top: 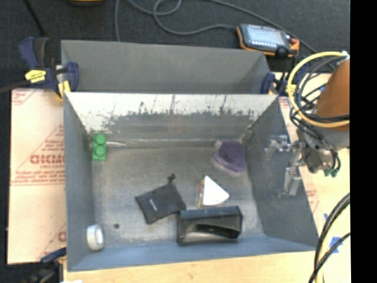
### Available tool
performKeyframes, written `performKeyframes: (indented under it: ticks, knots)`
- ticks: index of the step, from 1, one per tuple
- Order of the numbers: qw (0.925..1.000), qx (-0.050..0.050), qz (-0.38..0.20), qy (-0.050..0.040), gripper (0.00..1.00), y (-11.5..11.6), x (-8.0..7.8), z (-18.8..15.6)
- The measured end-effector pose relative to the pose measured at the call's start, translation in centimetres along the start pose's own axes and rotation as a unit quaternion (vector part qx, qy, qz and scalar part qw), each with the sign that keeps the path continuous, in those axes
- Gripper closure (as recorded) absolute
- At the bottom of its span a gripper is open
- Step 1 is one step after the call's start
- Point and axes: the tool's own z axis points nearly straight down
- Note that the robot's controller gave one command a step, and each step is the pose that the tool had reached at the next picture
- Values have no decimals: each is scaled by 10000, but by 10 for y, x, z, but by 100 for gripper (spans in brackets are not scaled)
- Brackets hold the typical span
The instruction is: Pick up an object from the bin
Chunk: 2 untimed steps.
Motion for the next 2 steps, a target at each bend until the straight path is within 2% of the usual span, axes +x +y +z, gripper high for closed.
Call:
performKeyframes:
  ticks: [1,2]
  knots:
    - [10000,8,-24,-38,0,1,-2,-5]
    - [9988,2,487,-78,0,9,-60,81]
